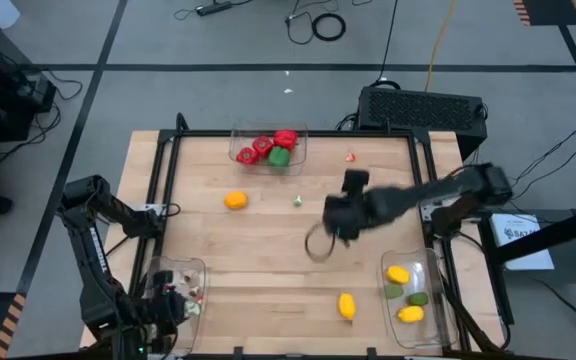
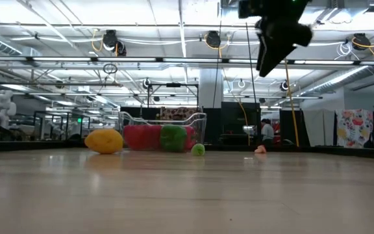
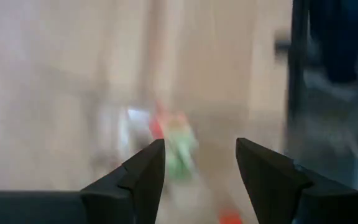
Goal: Sort produce into baskets
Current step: Put the red mushroom into the bottom left transparent bin
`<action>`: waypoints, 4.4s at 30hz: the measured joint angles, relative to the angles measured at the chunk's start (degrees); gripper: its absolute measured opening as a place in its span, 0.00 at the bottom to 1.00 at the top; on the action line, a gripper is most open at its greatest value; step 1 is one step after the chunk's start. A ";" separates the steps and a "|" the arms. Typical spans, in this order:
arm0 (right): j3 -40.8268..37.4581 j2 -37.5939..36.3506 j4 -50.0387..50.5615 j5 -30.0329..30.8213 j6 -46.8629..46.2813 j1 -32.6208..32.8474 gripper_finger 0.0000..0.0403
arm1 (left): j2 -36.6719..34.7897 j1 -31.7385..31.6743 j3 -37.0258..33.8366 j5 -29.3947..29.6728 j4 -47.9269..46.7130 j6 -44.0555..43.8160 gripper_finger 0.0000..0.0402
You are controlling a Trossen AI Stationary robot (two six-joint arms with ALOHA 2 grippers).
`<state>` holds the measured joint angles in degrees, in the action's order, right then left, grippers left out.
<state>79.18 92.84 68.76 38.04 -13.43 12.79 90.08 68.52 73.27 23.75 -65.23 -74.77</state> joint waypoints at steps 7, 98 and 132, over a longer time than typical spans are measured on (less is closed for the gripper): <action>-7.03 -4.59 -10.38 -7.86 8.76 -17.19 0.49 | -0.04 -3.93 1.04 32.19 -1.17 14.97 0.51; -4.11 22.69 -20.79 -7.82 -26.03 -44.42 0.71 | 0.02 -23.86 0.99 34.57 -1.23 36.14 0.51; -4.22 22.69 -22.61 -9.60 -23.60 -46.11 0.38 | 0.02 -23.86 0.99 34.33 -1.25 36.15 0.51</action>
<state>74.96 115.52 46.15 28.44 -37.04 -33.32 90.11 44.66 74.26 58.08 -66.48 -38.62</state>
